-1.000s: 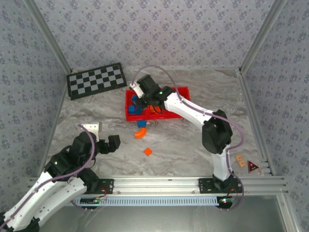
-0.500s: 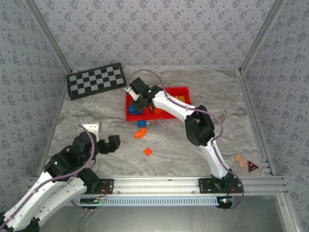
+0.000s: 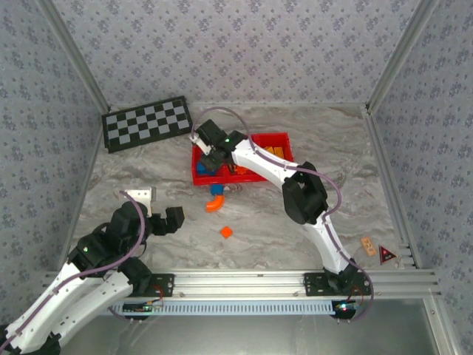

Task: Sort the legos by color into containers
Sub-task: Place the lego in the container, then pick up the lego from the center of the table.

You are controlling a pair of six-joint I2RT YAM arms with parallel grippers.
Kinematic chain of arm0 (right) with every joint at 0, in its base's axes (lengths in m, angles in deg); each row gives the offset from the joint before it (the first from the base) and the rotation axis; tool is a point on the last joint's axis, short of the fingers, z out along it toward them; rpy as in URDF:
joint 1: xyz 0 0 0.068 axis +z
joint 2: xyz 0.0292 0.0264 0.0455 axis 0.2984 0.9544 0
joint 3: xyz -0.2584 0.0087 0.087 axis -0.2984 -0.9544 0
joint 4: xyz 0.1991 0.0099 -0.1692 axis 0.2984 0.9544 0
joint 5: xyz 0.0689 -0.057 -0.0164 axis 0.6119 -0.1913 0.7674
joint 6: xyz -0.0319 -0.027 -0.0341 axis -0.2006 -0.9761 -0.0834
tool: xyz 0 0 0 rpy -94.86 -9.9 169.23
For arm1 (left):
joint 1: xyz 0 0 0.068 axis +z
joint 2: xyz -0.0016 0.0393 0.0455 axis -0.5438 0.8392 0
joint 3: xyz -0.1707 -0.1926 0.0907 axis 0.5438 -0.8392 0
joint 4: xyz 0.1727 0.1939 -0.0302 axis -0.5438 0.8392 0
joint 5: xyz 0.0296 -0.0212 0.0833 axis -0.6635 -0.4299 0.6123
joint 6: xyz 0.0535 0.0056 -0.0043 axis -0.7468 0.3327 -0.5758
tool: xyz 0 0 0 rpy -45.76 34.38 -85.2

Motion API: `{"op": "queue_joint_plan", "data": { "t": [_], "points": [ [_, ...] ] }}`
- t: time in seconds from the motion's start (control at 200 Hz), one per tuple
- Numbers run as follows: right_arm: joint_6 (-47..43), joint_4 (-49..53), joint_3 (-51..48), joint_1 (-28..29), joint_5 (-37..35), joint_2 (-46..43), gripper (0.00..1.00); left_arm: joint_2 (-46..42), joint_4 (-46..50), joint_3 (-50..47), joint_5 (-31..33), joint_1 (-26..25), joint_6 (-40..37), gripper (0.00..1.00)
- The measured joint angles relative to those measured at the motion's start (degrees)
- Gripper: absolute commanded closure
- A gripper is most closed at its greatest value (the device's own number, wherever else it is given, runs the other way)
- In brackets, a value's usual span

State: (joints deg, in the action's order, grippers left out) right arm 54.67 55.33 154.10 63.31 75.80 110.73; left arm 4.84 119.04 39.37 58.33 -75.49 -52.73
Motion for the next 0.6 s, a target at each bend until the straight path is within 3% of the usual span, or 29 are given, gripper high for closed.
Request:
{"op": "queue_joint_plan", "data": {
  "t": [0.14,0.3,0.395,0.485,0.6],
  "points": [
    [0.4,-0.1,-0.5,0.0,0.0,-0.1,0.45,0.3,0.0,0.0,0.0,0.0,0.0,0.00],
    [2.6,-0.3,-5.6,-0.2,0.0,-3.7,0.18,2.9,0.0,0.0,0.0,0.0,0.0,0.00],
    [4.2,-0.6,-10.5,-0.5,-0.3,-8.6,0.07,6.2,0.2,0.0,-0.4,0.0,-0.1,0.00],
    [5.5,-1.6,-15.9,-1.1,-0.7,-15.0,0.00,11.5,0.3,0.3,-1.4,0.0,-0.3,0.00],
    [8.0,-4.1,-23.9,-2.8,-1.0,-24.7,0.00,20.4,0.3,1.8,-3.3,0.0,-1.3,0.00]
  ]
}}
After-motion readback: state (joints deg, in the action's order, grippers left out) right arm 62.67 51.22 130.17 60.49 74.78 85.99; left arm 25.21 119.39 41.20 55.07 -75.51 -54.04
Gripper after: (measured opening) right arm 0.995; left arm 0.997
